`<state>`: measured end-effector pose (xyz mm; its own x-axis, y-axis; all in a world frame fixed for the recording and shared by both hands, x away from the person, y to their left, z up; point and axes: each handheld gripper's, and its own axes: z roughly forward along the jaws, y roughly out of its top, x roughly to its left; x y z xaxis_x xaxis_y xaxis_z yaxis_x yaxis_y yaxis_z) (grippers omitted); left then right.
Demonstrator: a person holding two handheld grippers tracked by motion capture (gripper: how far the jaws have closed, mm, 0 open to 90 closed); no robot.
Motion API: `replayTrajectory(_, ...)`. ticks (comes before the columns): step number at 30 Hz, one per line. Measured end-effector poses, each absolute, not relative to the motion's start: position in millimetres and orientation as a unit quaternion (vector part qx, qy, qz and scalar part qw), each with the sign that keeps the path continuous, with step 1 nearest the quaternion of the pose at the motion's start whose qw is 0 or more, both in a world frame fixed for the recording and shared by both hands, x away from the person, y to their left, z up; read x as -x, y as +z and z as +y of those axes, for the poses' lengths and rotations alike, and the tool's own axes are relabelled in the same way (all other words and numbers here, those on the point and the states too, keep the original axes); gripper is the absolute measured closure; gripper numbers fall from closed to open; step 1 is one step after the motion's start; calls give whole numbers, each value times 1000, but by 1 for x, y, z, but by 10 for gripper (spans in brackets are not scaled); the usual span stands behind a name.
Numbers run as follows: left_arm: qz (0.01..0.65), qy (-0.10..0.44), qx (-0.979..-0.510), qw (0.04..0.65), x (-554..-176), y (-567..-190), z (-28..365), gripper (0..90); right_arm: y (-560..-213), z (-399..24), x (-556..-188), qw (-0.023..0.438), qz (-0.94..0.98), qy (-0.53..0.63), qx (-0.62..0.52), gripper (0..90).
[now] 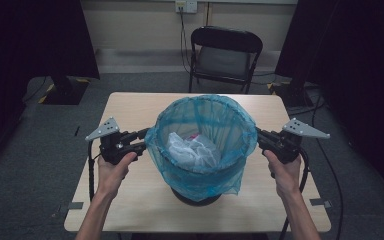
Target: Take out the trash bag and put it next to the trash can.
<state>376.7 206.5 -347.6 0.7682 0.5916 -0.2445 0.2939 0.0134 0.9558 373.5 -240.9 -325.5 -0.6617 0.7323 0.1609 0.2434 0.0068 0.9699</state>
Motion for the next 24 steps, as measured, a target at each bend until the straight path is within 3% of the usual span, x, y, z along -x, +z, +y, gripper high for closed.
replayTrajectory(1,316,114,-691,640,-376,-347,207,701,-325,-240,-374,199,682,607,-357,885)
replayTrajectory(6,300,103,-683,657,-374,-341,211,886,-321,-238,-376,198,678,608,-361,900)
replayTrajectory(24,268,95,-675,680,-365,-304,205,900,-296,-238,-382,188,658,643,-344,900)
